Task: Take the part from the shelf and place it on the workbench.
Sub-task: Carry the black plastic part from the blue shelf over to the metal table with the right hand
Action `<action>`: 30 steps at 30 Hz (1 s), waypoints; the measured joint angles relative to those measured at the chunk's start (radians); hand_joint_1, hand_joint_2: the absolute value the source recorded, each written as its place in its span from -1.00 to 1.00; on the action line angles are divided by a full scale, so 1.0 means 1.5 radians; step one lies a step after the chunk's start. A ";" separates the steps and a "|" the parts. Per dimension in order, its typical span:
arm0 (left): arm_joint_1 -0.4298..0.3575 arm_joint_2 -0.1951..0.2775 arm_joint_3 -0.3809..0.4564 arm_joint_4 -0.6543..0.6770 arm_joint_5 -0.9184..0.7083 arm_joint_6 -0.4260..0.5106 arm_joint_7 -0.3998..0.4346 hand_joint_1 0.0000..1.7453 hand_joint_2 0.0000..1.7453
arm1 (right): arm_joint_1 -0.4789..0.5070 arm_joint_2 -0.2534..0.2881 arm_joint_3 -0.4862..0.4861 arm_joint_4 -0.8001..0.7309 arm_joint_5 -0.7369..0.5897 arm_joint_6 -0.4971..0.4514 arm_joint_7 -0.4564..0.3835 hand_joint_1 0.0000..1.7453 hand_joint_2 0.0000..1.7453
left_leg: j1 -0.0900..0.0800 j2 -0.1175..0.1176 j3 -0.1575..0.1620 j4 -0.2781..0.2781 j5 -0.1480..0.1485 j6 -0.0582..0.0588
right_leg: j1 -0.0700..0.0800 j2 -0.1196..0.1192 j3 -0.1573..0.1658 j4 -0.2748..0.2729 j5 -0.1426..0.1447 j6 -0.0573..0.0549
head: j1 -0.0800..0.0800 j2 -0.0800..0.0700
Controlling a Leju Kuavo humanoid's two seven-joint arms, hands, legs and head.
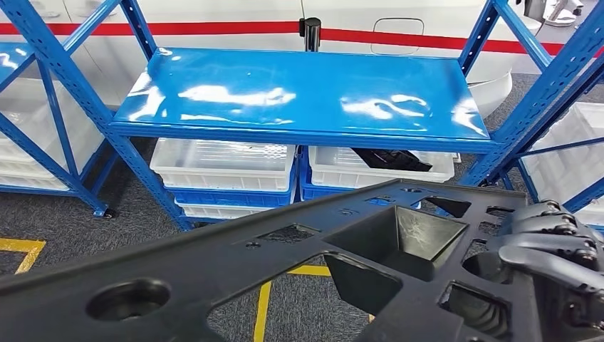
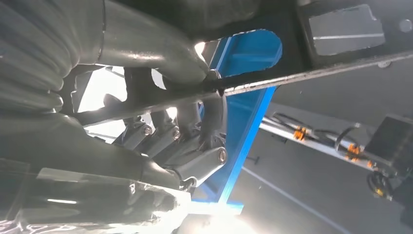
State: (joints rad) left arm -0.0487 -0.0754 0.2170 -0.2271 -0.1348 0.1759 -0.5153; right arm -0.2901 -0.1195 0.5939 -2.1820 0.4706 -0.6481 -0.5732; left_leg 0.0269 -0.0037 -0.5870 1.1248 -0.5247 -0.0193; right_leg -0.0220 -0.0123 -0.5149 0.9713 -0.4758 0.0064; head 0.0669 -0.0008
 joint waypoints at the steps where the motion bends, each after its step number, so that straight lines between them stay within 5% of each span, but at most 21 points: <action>1: -0.001 0.001 0.000 0.000 0.000 -0.002 0.001 -1.00 1.00 | -0.006 -0.002 0.001 0.000 -0.002 0.000 -0.004 0.94 1.00 | 0.001 0.000 0.028 -0.049 0.017 -0.001 | 0.000 0.000 -0.006 0.005 0.003 0.006 | 0.004 0.000; 3: -0.002 0.001 -0.001 0.000 0.000 -0.004 0.001 -1.00 1.00 | -0.010 -0.001 0.002 0.000 -0.006 0.000 -0.016 0.94 1.00 | -0.001 0.000 0.040 -0.084 0.026 0.008 | 0.002 0.000 -0.016 0.010 0.005 0.016 | 0.008 0.000; 5: -0.003 0.001 -0.002 0.000 0.000 -0.004 0.000 -1.00 1.00 | -0.012 -0.001 0.002 0.000 -0.009 0.000 -0.019 0.94 1.00 | 0.000 0.001 0.036 -0.093 0.033 0.022 | 0.003 0.001 -0.035 0.041 -0.016 0.016 | 0.010 0.000; 8: -0.003 0.002 -0.003 0.000 0.000 -0.005 0.000 -1.00 1.00 | -0.014 -0.006 0.009 0.002 -0.019 0.000 -0.011 0.94 1.00 | -0.001 0.002 0.024 -0.095 0.042 0.038 | 0.002 0.003 -0.090 0.172 -0.076 0.010 | 0.013 0.000; 10: -0.003 0.003 -0.005 0.000 0.000 -0.004 0.002 -1.00 1.00 | -0.015 -0.011 0.016 0.004 -0.020 0.000 -0.003 0.94 1.00 | -0.003 0.003 0.018 -0.095 0.047 0.041 | 0.001 0.004 -0.098 0.207 -0.084 0.017 | 0.015 0.000; 13: -0.003 0.003 -0.008 0.001 0.000 -0.004 0.004 -1.00 1.00 | -0.018 -0.013 0.018 0.005 -0.017 0.000 -0.001 0.94 1.00 | -0.005 0.001 0.017 -0.094 0.051 0.037 | 0.000 0.004 -0.025 0.082 -0.037 0.033 | 0.019 0.000; 15: -0.004 0.003 -0.009 0.001 0.000 -0.004 0.005 -1.00 1.00 | -0.020 -0.013 0.018 0.005 -0.017 0.000 -0.002 0.94 1.00 | -0.008 0.001 0.012 -0.092 0.055 0.031 | 0.001 0.006 0.008 0.013 -0.019 0.033 | 0.020 0.000; 19: -0.003 0.003 -0.009 0.001 0.001 -0.004 0.005 -1.00 1.00 | -0.023 -0.013 0.019 0.005 -0.022 0.000 -0.003 0.94 1.00 | -0.009 0.001 -0.003 -0.081 0.054 0.016 | -0.001 0.009 0.001 0.008 -0.009 0.018 | 0.019 0.000; 21: -0.003 0.003 -0.010 0.001 0.001 -0.004 0.005 -1.00 1.00 | -0.031 -0.014 0.025 0.009 -0.035 0.000 0.002 0.94 1.00 | -0.006 0.001 -0.024 -0.030 0.013 0.010 | -0.004 0.007 -0.004 0.007 -0.003 0.006 | 0.021 0.000; 23: -0.003 0.003 -0.012 0.001 0.001 -0.005 0.006 -1.00 1.00 | -0.037 -0.017 0.038 0.015 -0.048 0.000 0.013 0.94 1.00 | -0.005 0.001 -0.057 0.061 -0.040 0.006 | 0.001 0.005 -0.012 0.007 0.003 -0.003 | 0.029 0.000; 25: -0.003 0.003 -0.013 0.001 0.002 -0.005 0.007 -1.00 1.00 | -0.039 -0.019 0.045 0.017 -0.050 0.000 0.018 0.94 1.00 | -0.005 0.001 -0.068 0.106 -0.055 0.006 | 0.006 0.003 -0.019 0.009 0.007 -0.007 | 0.035 0.000; 30: -0.005 0.005 -0.016 0.001 0.005 -0.005 0.007 -1.00 1.00 | -0.038 -0.019 0.040 0.017 -0.028 0.000 0.012 0.94 1.00 | -0.009 0.000 0.045 -0.069 0.010 0.026 | 0.016 0.003 -0.027 0.015 0.014 -0.002 | 0.037 0.000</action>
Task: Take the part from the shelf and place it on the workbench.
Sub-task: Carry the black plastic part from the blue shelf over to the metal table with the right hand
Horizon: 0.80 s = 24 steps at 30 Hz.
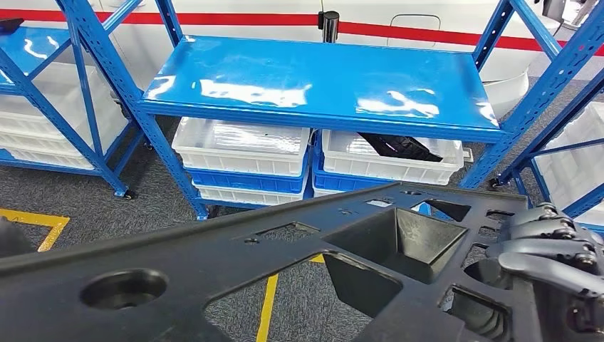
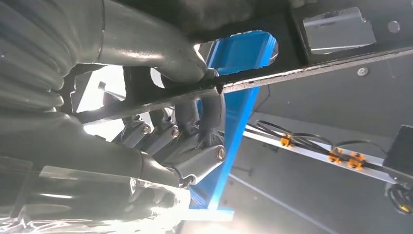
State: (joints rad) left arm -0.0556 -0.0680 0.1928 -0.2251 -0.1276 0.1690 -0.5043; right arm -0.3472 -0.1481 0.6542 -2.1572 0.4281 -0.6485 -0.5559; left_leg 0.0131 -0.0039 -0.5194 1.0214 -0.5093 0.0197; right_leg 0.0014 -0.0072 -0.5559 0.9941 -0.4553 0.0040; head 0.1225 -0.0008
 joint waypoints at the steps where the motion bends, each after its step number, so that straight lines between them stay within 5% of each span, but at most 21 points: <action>1: 0.000 0.000 0.000 0.000 0.001 0.000 0.000 -1.00 1.00 | 0.001 0.001 -0.004 -0.001 0.007 0.000 -0.003 0.94 1.00 | -0.002 0.000 0.005 -0.012 0.001 0.004 | 0.001 0.000 -0.002 0.001 0.002 0.003 | -0.001 0.000; 4: 0.002 0.000 -0.001 0.000 0.008 0.000 -0.002 -1.00 1.00 | 0.009 0.010 -0.022 -0.005 0.019 0.000 -0.012 0.94 1.00 | -0.003 0.002 0.001 -0.019 0.012 0.014 | 0.001 0.000 -0.010 0.005 0.003 0.014 | -0.008 0.000; 6: 0.002 -0.001 -0.001 0.000 0.018 0.002 -0.006 -1.00 1.00 | 0.022 0.013 -0.029 -0.006 0.021 0.000 0.006 0.94 1.00 | 0.000 0.004 -0.005 -0.025 0.022 0.022 | 0.001 0.001 -0.030 0.046 -0.025 0.015 | -0.015 0.000; 8: 0.003 -0.001 0.000 0.000 0.023 0.005 -0.007 -1.00 1.00 | 0.025 0.010 -0.019 -0.001 0.048 0.009 0.078 0.94 1.00 | -0.001 0.006 -0.017 -0.024 0.030 0.024 | -0.003 0.003 -0.067 0.135 -0.071 0.012 | -0.016 0.000; 10: 0.003 -0.002 0.000 0.001 0.022 0.005 -0.002 -1.00 1.00 | -0.003 0.009 0.003 0.024 0.120 0.055 0.212 0.94 1.00 | -0.001 0.009 -0.030 -0.024 0.038 0.022 | -0.008 0.003 -0.084 0.190 -0.092 0.018 | -0.015 0.000; 12: -0.002 -0.002 -0.002 0.001 0.019 0.001 0.005 -1.00 1.00 | -0.055 0.009 0.031 0.068 0.200 0.147 0.362 0.94 1.00 | -0.001 0.013 -0.038 -0.023 0.046 0.018 | -0.013 0.003 -0.048 0.143 -0.075 0.032 | -0.017 0.000; 14: -0.009 -0.001 -0.003 0.001 0.022 -0.002 0.006 -1.00 1.00 | -0.082 0.006 0.051 0.107 0.253 0.214 0.447 0.94 1.00 | -0.001 0.010 -0.043 -0.022 0.053 0.011 | -0.017 0.003 0.014 0.041 -0.050 0.041 | -0.019 0.000; 16: -0.010 -0.001 -0.003 0.000 0.029 -0.005 0.000 -1.00 1.00 | -0.065 -0.012 0.058 0.134 0.281 0.216 0.430 0.94 1.00 | -0.001 0.003 -0.047 -0.021 0.059 0.002 | -0.015 0.003 0.042 -0.012 -0.039 0.036 | -0.022 0.000; 19: 0.000 0.002 -0.002 0.000 0.036 -0.008 -0.008 -1.00 1.00 | -0.032 -0.048 0.058 0.169 0.301 0.200 0.363 0.94 1.00 | 0.003 0.001 -0.054 -0.018 0.060 -0.010 | -0.014 0.004 0.038 -0.012 -0.030 0.018 | -0.025 0.000; 21: 0.002 0.004 -0.002 0.000 0.037 -0.008 -0.010 -1.00 1.00 | -0.022 -0.057 0.057 0.187 0.312 0.213 0.354 0.94 1.00 | 0.005 0.001 -0.071 0.018 0.029 -0.016 | -0.019 0.004 0.033 -0.013 -0.021 0.005 | -0.032 0.000; 24: 0.002 0.005 -0.002 0.000 0.042 -0.007 -0.012 -1.00 1.00 | -0.017 -0.061 0.057 0.202 0.326 0.242 0.354 0.94 1.00 | 0.006 0.001 -0.120 0.145 -0.043 -0.021 | -0.014 0.003 0.021 -0.011 -0.014 -0.004 | -0.045 0.000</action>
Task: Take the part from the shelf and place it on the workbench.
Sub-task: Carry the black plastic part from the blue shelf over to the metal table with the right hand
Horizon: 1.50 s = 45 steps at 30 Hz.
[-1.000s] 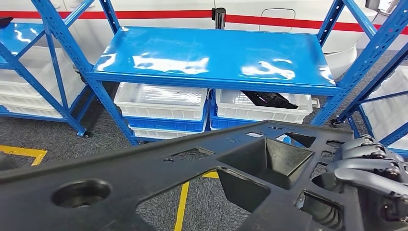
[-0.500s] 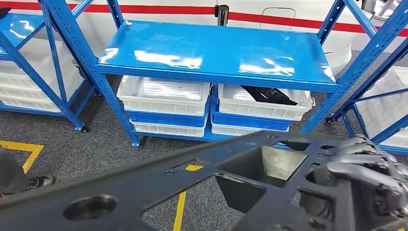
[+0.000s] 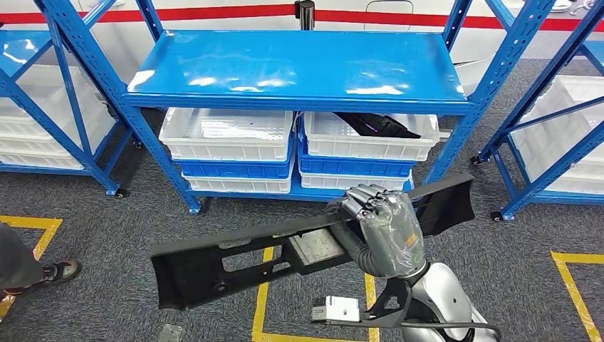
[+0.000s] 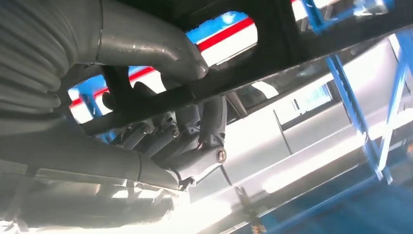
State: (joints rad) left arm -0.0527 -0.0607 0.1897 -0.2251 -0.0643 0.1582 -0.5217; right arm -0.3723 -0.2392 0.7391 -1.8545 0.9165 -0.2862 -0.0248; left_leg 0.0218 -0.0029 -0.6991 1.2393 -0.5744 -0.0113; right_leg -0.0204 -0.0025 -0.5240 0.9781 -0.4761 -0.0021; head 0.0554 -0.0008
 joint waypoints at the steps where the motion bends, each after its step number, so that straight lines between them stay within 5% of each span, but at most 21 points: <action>1: 0.000 0.000 0.000 0.000 0.001 0.001 0.000 -1.00 1.00 | 0.001 -0.001 -0.001 0.004 0.004 0.006 0.000 0.94 1.00 | 0.000 0.000 -0.007 0.025 -0.008 0.000 | 0.002 0.000 -0.004 0.002 0.001 -0.001 | -0.002 0.000; 3: 0.000 0.001 0.001 0.000 0.003 0.002 -0.002 -1.00 1.00 | 0.001 -0.002 -0.004 0.009 0.011 0.014 0.001 0.94 1.00 | 0.000 0.000 0.018 -0.001 0.013 0.004 | 0.005 0.000 -0.008 0.007 0.002 -0.001 | -0.005 0.000; 5: -0.002 0.004 0.001 -0.002 0.006 0.005 -0.004 -1.00 1.00 | 0.001 -0.002 -0.007 0.011 0.018 0.017 0.000 0.94 1.00 | -0.002 -0.001 0.073 -0.090 0.048 0.013 | 0.008 0.001 -0.010 0.010 0.002 0.000 | -0.008 0.000; 7: -0.005 0.006 0.002 -0.003 0.008 0.007 -0.007 -1.00 1.00 | -0.001 -0.002 -0.011 0.011 0.025 0.020 0.001 0.94 1.00 | -0.006 -0.003 0.102 -0.145 0.062 0.023 | 0.011 0.001 -0.014 0.012 0.005 0.005 | -0.011 0.000; 11: -0.008 0.006 0.003 -0.005 0.012 0.007 -0.008 -1.00 1.00 | -0.005 -0.002 -0.018 0.012 0.031 0.029 0.003 0.94 1.00 | -0.007 0.000 0.098 -0.160 0.072 0.035 | 0.012 0.001 -0.028 0.021 0.004 0.018 | -0.015 0.000; 15: -0.010 0.004 0.005 -0.007 0.014 0.007 -0.009 -1.00 1.00 | -0.010 -0.002 -0.022 0.014 0.034 0.041 0.004 0.94 1.00 | -0.006 0.005 0.084 -0.166 0.087 0.044 | 0.008 0.001 -0.086 0.158 -0.070 0.014 | -0.011 0.000; 17: -0.010 0.004 0.007 -0.007 0.015 0.007 -0.009 -1.00 1.00 | -0.010 -0.002 -0.022 0.018 0.035 0.050 0.003 0.94 1.00 | -0.007 0.006 0.074 -0.165 0.095 0.043 | 0.004 0.001 -0.093 0.194 -0.083 0.022 | -0.010 0.000; 19: -0.009 0.002 0.008 -0.007 0.015 0.007 -0.009 -1.00 1.00 | -0.010 -0.001 -0.022 0.021 0.036 0.056 0.003 0.94 1.00 | -0.006 0.005 0.067 -0.163 0.102 0.039 | -0.001 0.001 -0.047 0.127 -0.060 0.038 | -0.010 0.000; 21: -0.010 0.001 0.010 -0.008 0.015 0.007 -0.010 -1.00 1.00 | -0.011 0.001 -0.022 0.023 0.036 0.058 0.002 0.94 1.00 | -0.007 0.005 0.060 -0.160 0.107 0.032 | -0.004 0.001 0.003 0.036 -0.035 0.045 | -0.010 0.000; 23: -0.010 0.001 0.011 -0.009 0.015 0.007 -0.011 -1.00 1.00 | -0.012 0.003 -0.022 0.025 0.036 0.061 0.001 0.94 1.00 | -0.008 0.004 0.053 -0.157 0.114 0.023 | -0.001 0.003 0.014 0.008 -0.025 0.040 | -0.011 0.000; 26: -0.009 0.001 0.013 -0.009 0.015 0.008 -0.011 -1.00 1.00 | -0.013 0.005 -0.022 0.029 0.036 0.064 0.000 0.94 1.00 | -0.005 0.003 0.043 -0.153 0.117 0.012 | -0.002 0.003 0.000 0.012 -0.011 0.022 | -0.014 0.000; 29: -0.008 0.001 0.014 -0.010 0.014 0.008 -0.010 -1.00 1.00 | -0.013 0.009 -0.022 0.032 0.035 0.065 0.000 0.94 1.00 | -0.001 0.002 0.012 -0.072 0.042 0.003 | -0.003 0.000 -0.018 0.011 0.007 0.002 | -0.022 0.000; 31: -0.008 0.001 0.016 -0.011 0.014 0.008 -0.008 -1.00 1.00 | -0.010 0.012 -0.021 0.034 0.035 0.066 -0.001 0.94 1.00 | -0.001 0.002 -0.007 0.012 -0.013 -0.001 | 0.001 -0.001 -0.034 0.012 0.020 -0.003 | -0.026 0.000; 32: -0.008 0.001 0.017 -0.011 0.014 0.009 -0.008 -1.00 1.00 | -0.009 0.012 -0.021 0.035 0.035 0.066 -0.001 0.94 1.00 | -0.001 0.002 -0.004 0.031 -0.023 -0.001 | 0.003 -0.001 -0.043 0.012 0.026 -0.004 | -0.026 0.000; 34: -0.008 0.001 0.018 -0.011 0.014 0.009 -0.008 -1.00 1.00 | -0.008 0.014 -0.021 0.037 0.036 0.068 -0.001 0.94 1.00 | -0.001 0.002 0.043 -0.010 -0.010 0.004 | 0.005 0.000 -0.057 0.013 0.038 -0.002 | -0.028 0.000; 36: -0.010 0.002 0.019 -0.014 0.014 0.009 -0.008 -1.00 1.00 | -0.008 0.016 -0.021 0.038 0.037 0.070 -0.001 0.94 1.00 | -0.004 0.000 0.117 -0.110 0.012 0.013 | 0.008 0.001 -0.066 0.014 0.048 0.001 | -0.029 0.000; 38: -0.012 0.002 0.019 -0.016 0.014 0.009 -0.008 -1.00 1.00 | -0.009 0.019 -0.022 0.038 0.038 0.072 -0.001 0.94 1.00 | -0.009 -0.001 0.154 -0.166 0.020 0.023 | 0.010 0.000 -0.070 0.014 0.058 0.009 | -0.029 0.000; 40: -0.010 0.002 0.019 -0.017 0.014 0.010 -0.008 -1.00 1.00 | -0.010 0.021 -0.022 0.038 0.039 0.075 -0.002 0.94 1.00 | -0.014 0.000 0.149 -0.171 0.029 0.031 | 0.008 -0.001 -0.072 0.010 0.069 0.019 | -0.030 0.000; 42: -0.010 0.001 0.020 -0.018 0.014 0.010 -0.008 -1.00 1.00 | -0.010 0.021 -0.022 0.039 0.040 0.077 -0.002 0.94 1.00 | -0.013 0.004 0.138 -0.177 0.048 0.040 | 0.008 0.000 -0.082 0.019 0.059 0.022 | -0.031 0.000; 45: -0.011 0.000 0.020 -0.019 0.013 0.010 -0.008 -1.00 1.00 | -0.010 0.021 -0.024 0.042 0.040 0.077 -0.002 0.94 1.00 | -0.010 0.008 0.110 -0.180 0.076 0.049 | 0.007 0.001 -0.116 0.116 -0.026 0.012 | -0.029 0.000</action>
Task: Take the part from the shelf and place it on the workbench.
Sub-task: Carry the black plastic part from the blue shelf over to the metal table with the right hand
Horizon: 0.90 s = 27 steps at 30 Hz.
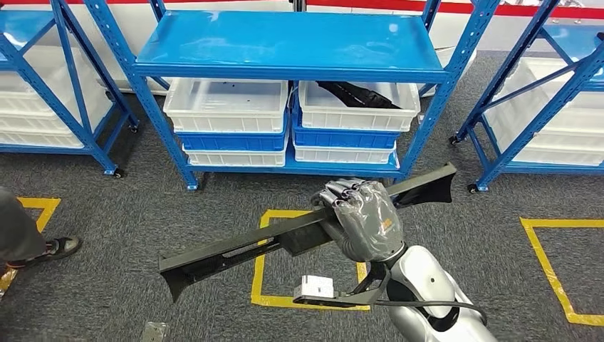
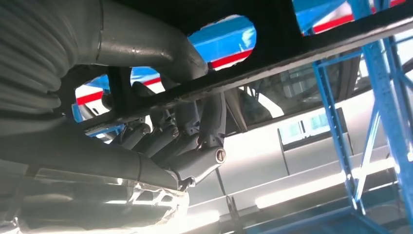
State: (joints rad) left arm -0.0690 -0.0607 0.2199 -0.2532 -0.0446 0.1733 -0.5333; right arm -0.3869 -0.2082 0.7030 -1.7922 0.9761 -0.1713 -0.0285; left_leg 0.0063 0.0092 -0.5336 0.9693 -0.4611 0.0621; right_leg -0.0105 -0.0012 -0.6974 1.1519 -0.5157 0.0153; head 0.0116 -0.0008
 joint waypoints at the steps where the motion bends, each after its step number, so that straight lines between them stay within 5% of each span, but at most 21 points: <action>1: 0.000 0.000 0.000 0.000 0.000 0.000 0.000 -1.00 1.00 | 0.001 0.000 0.000 0.001 0.000 0.000 -0.001 0.94 1.00 | 0.000 0.001 -0.011 0.000 0.008 0.000 | -0.002 0.000 -0.008 0.045 -0.022 0.001 | 0.000 0.000; 3: 0.000 0.000 0.001 0.000 -0.002 -0.001 0.001 -1.00 1.00 | 0.003 0.000 -0.001 0.003 0.000 0.000 -0.003 0.94 1.00 | 0.000 0.003 -0.033 0.001 0.025 -0.002 | -0.005 0.000 -0.003 0.098 -0.026 0.016 | 0.001 0.000; 4: 0.000 -0.001 0.001 0.000 -0.002 -0.001 0.001 -1.00 1.00 | 0.004 0.000 -0.001 0.005 0.000 0.001 -0.004 0.94 1.00 | 0.000 0.003 -0.044 0.002 0.033 -0.004 | -0.007 0.000 0.018 0.087 -0.012 0.026 | 0.001 0.000; 6: 0.000 -0.001 0.002 0.000 -0.003 -0.001 0.001 -1.00 1.00 | 0.003 0.000 -0.002 0.006 0.000 0.001 -0.007 0.94 1.00 | 0.000 0.003 -0.061 0.006 0.046 -0.011 | -0.009 0.000 0.092 0.004 0.007 0.037 | 0.001 0.000; 8: 0.000 -0.001 0.003 0.000 -0.003 0.000 0.001 -1.00 1.00 | 0.002 0.001 -0.002 0.007 0.000 0.002 -0.010 0.94 1.00 | -0.004 0.003 -0.072 0.012 0.057 -0.018 | -0.007 0.001 0.157 -0.093 -0.005 0.032 | -0.001 0.000; 9: 0.000 0.000 0.003 0.000 -0.003 0.000 0.001 -1.00 1.00 | 0.001 0.001 -0.002 0.007 -0.001 0.003 -0.011 0.94 1.00 | -0.006 0.003 -0.076 0.014 0.062 -0.020 | -0.007 0.002 0.170 -0.117 -0.013 0.028 | -0.002 0.000; 12: 0.003 0.001 0.006 0.000 -0.003 0.001 0.002 -1.00 1.00 | 0.000 0.002 -0.002 0.013 -0.004 0.010 -0.012 0.94 1.00 | -0.002 0.001 -0.093 0.028 0.057 -0.027 | -0.016 0.000 0.149 -0.113 -0.008 0.017 | -0.008 0.000; 16: 0.006 0.000 0.010 0.000 -0.003 0.001 0.002 -1.00 1.00 | 0.000 0.005 -0.002 0.019 -0.010 0.014 -0.013 0.94 1.00 | 0.004 -0.001 -0.130 0.164 -0.065 -0.038 | -0.013 -0.004 0.118 -0.106 0.019 -0.006 | -0.014 0.000; 18: 0.007 0.000 0.011 0.000 -0.002 0.001 0.003 -1.00 1.00 | 0.001 0.006 -0.002 0.022 -0.013 0.015 -0.014 0.94 1.00 | 0.005 -0.001 -0.128 0.216 -0.071 -0.039 | -0.011 -0.005 0.100 -0.101 0.030 -0.005 | -0.014 0.000; 20: 0.009 0.000 0.012 0.000 -0.002 0.001 0.003 -1.00 1.00 | 0.002 0.006 -0.002 0.026 -0.014 0.016 -0.016 0.94 1.00 | 0.007 -0.001 -0.085 0.183 -0.037 -0.038 | -0.012 -0.004 0.081 -0.092 0.037 -0.001 | -0.015 0.000; 23: 0.008 -0.001 0.015 0.000 -0.002 0.001 0.004 -1.00 1.00 | 0.003 0.007 -0.002 0.029 -0.016 0.020 -0.019 0.94 1.00 | 0.007 -0.008 -0.002 0.068 -0.038 -0.039 | -0.009 -0.003 0.062 -0.079 0.046 0.011 | -0.016 0.000; 25: 0.009 -0.002 0.016 0.000 -0.002 0.000 0.005 -1.00 1.00 | 0.003 0.009 -0.002 0.030 -0.017 0.022 -0.020 0.94 1.00 | 0.002 -0.012 0.006 0.046 -0.043 -0.033 | -0.006 -0.003 0.059 -0.078 0.055 0.022 | -0.016 0.000; 27: 0.011 -0.004 0.018 0.000 -0.003 0.000 0.006 -1.00 1.00 | 0.004 0.010 -0.003 0.032 -0.018 0.024 -0.021 0.94 1.00 | -0.001 -0.008 -0.003 0.043 -0.032 -0.017 | -0.005 -0.003 0.053 -0.073 0.051 0.029 | -0.016 0.000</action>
State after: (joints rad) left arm -0.0528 -0.0667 0.2477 -0.2531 -0.0484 0.1730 -0.5240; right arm -0.3816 -0.1925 0.6990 -1.7442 0.9485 -0.1351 -0.0599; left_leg 0.0053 -0.0031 -0.5386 1.0341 -0.5091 0.0363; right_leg -0.0179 -0.0051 -0.6178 1.0428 -0.4386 0.0584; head -0.0128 -0.0008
